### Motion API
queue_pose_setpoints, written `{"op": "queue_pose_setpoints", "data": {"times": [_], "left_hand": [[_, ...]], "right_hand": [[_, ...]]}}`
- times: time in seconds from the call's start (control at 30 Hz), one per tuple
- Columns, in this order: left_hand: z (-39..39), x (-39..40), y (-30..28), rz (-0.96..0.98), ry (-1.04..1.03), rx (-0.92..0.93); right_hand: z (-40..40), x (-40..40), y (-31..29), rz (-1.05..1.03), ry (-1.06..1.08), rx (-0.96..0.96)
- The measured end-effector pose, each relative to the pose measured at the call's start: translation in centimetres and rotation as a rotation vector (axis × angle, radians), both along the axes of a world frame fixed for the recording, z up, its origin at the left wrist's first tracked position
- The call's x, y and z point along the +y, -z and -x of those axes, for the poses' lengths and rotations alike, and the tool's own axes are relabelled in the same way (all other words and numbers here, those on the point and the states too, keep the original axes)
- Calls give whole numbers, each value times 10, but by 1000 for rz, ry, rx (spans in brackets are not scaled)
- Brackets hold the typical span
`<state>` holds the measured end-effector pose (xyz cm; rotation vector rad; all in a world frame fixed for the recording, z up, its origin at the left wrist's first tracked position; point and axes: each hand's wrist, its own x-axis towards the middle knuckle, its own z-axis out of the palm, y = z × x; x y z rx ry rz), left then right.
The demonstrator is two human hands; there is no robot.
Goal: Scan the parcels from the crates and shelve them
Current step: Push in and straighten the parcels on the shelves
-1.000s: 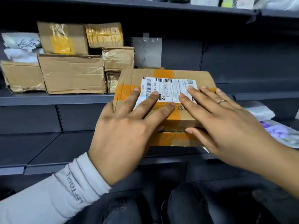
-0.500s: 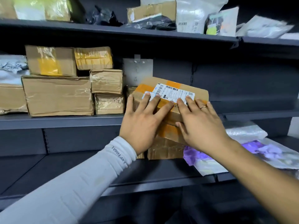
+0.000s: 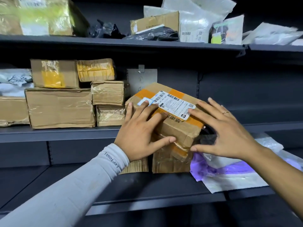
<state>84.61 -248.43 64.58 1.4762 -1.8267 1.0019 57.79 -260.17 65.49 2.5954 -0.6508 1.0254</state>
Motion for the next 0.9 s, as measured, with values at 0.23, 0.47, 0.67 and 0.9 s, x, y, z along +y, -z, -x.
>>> {"op": "queue_pose_setpoints", "data": {"times": [0.23, 0.47, 0.67, 0.9], "left_hand": [[11, -2, -6, -54, -41, 63], [24, -11, 18, -60, -36, -24], [21, -8, 21, -26, -53, -50], [7, -5, 6, -2, -226, -190]], "right_hand": [[-24, -20, 9, 7, -129, -120], [-41, -13, 23, 155, -48, -290], [-37, -35, 19, 98, -171, -173], [-44, -24, 14, 134, -134, -267]]}}
